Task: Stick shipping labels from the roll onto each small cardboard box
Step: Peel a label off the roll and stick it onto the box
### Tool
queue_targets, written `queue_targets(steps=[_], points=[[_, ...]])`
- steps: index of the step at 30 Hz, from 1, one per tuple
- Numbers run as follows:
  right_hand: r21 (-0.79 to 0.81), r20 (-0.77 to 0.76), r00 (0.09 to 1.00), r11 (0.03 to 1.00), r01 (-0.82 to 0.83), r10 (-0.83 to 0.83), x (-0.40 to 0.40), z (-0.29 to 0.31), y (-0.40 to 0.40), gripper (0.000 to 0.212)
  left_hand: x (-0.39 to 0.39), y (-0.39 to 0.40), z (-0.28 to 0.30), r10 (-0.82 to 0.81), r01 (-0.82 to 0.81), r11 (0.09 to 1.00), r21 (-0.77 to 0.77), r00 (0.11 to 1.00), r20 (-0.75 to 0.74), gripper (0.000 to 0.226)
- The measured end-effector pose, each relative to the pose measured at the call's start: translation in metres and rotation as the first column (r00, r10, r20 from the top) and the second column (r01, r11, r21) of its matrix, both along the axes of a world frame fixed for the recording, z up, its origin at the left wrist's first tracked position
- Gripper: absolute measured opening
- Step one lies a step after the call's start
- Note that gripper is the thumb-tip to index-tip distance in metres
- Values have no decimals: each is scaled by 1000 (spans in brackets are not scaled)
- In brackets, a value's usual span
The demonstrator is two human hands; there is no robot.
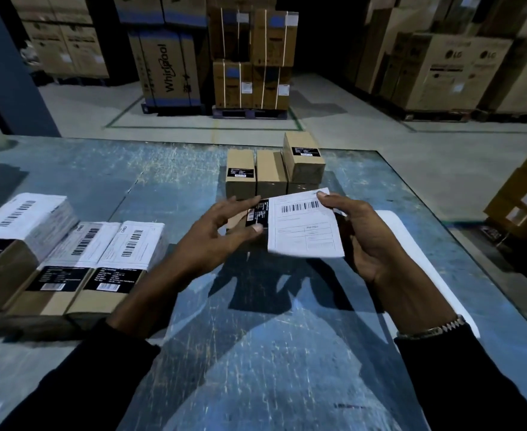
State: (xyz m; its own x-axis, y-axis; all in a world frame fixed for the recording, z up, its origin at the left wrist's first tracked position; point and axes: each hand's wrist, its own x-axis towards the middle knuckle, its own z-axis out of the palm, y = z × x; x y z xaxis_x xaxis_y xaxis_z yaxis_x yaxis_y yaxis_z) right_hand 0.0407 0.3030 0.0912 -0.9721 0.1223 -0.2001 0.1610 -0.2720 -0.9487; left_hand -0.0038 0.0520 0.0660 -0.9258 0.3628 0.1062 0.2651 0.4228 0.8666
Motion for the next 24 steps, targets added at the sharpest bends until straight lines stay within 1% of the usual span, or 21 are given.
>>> queue_targets(steps=[1,3,4,5,7,8,9,10,12,13,15,16,17,19,20,22,23,24], points=[[12,15,1000,1000,12,-13,0,1,3,39,-1,-1,2,-35,35,999,-7,999,2,49],[23,40,999,1000,7,-8,0,2,6,38,-1,-6,2,-117,117,993,10,993,-27,62],[22,51,999,1000,-3,2,0,3,7,37,-1,-8,0,-161,159,987,-29,982,-98,68],[25,65,998,1000,-10,8,0,2,8,37,0,-9,-2,-206,186,976,-114,957,-205,72],[13,117,992,999,-49,47,0,1,7,39,1,-9,-8,-311,174,925,-336,857,-411,82],[-6,148,985,996,-87,87,1,0,5,41,2,-7,-11,-358,158,895,-417,813,-460,88],[-16,173,976,991,-134,135,1,-1,2,43,2,-6,-12,-380,144,876,-460,794,-475,91],[-18,194,964,983,-184,184,1,-2,-1,43,2,-6,-13,-380,137,874,-465,791,-481,91],[59,212,950,967,-248,230,1,-4,-5,44,2,-9,-11,-367,174,902,-395,791,-490,80],[150,213,948,951,-272,237,2,-3,-5,45,2,-11,-10,-363,215,918,-333,792,-491,75],[357,184,949,882,-307,256,3,1,3,53,-1,-15,-11,-348,284,937,-203,814,-464,67],[427,155,948,846,-318,277,4,2,9,60,-2,-16,-11,-340,303,941,-153,836,-431,65],[453,120,942,828,-332,312,6,5,14,71,-3,-17,-12,-333,309,943,-125,859,-389,63],[467,49,902,788,-401,429,9,6,27,94,-3,-15,-10,-337,313,941,-127,888,-313,59],[493,33,857,737,-462,514,10,5,32,95,-3,-14,-9,-347,319,937,-139,891,-292,55],[550,43,763,622,-557,645,14,3,39,83,-3,-12,-9,-356,338,934,-113,898,-260,49],[563,70,731,579,-591,678,17,6,38,77,-3,-12,-8,-359,349,933,-85,902,-240,47],[560,85,720,565,-606,688,17,5,37,71,-3,-12,-8,-364,358,931,-68,904,-224,46]])
